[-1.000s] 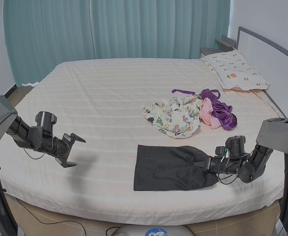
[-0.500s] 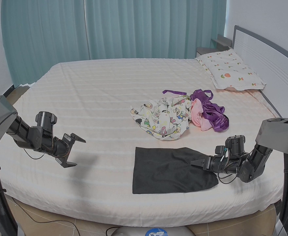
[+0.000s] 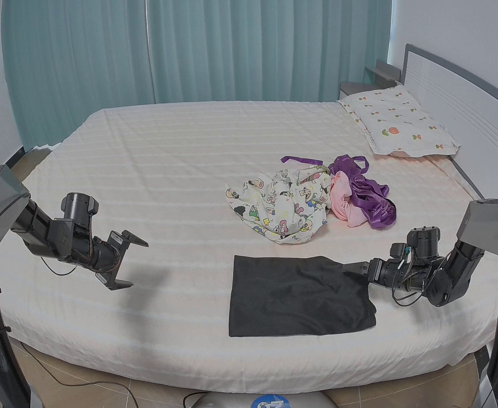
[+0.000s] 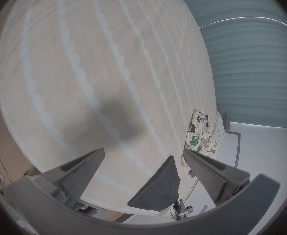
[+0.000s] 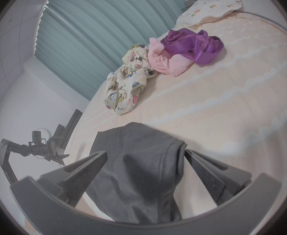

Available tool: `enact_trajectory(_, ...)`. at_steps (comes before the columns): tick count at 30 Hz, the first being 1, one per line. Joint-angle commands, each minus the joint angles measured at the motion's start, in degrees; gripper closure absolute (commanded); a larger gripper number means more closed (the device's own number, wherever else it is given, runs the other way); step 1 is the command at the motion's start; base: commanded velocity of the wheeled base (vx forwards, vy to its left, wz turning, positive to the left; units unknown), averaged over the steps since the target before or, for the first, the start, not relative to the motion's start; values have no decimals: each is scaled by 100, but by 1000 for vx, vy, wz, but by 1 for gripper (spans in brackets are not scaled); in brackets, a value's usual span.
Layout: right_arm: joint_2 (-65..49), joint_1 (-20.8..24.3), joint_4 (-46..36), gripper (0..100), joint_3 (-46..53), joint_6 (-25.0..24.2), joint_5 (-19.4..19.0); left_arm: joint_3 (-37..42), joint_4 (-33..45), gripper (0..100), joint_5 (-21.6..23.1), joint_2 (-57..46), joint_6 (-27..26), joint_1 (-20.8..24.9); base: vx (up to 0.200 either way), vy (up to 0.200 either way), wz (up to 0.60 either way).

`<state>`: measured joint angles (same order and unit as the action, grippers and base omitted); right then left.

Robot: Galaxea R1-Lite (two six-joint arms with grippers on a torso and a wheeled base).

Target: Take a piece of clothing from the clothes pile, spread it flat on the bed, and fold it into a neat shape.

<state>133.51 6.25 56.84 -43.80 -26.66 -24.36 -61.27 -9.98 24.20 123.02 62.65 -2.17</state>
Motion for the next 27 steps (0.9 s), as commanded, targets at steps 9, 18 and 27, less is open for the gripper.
enact_trajectory(9, 316, 139, -560, 0, -603, -744, 10, 10, -4, 0, -3, 12, -68, -3, 0, 0, 0)
enact_trajectory(18, 289, 25, -1290, 0, -1069, -955, 1, 10, -4, 0, -3, 21, -68, -3, 0, 0, 0)
enact_trajectory(27, 316, 87, -1826, 100, -1456, -1676, 10, 10, -4, 0, -12, 21, -68, 6, 0, 0, 0)
